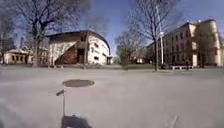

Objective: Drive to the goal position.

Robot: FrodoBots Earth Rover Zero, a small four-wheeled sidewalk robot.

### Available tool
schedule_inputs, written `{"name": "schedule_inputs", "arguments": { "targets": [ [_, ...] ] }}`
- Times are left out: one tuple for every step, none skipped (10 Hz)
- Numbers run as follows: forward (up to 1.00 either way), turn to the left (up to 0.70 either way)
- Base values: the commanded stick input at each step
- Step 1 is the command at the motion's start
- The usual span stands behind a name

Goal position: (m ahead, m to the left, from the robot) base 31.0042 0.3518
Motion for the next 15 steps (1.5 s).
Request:
{"name": "schedule_inputs", "arguments": {
  "targets": [
    [1.00, 0.00],
    [1.00, 0.00],
    [1.00, 0.00],
    [1.00, 0.00],
    [1.00, 0.00],
    [1.00, 0.00],
    [1.00, 0.00],
    [1.00, 0.00],
    [1.00, 0.00],
    [1.00, 0.00],
    [1.00, 0.00],
    [1.00, 0.00],
    [1.00, 0.00],
    [1.00, 0.00],
    [1.00, 0.00]
  ]
}}
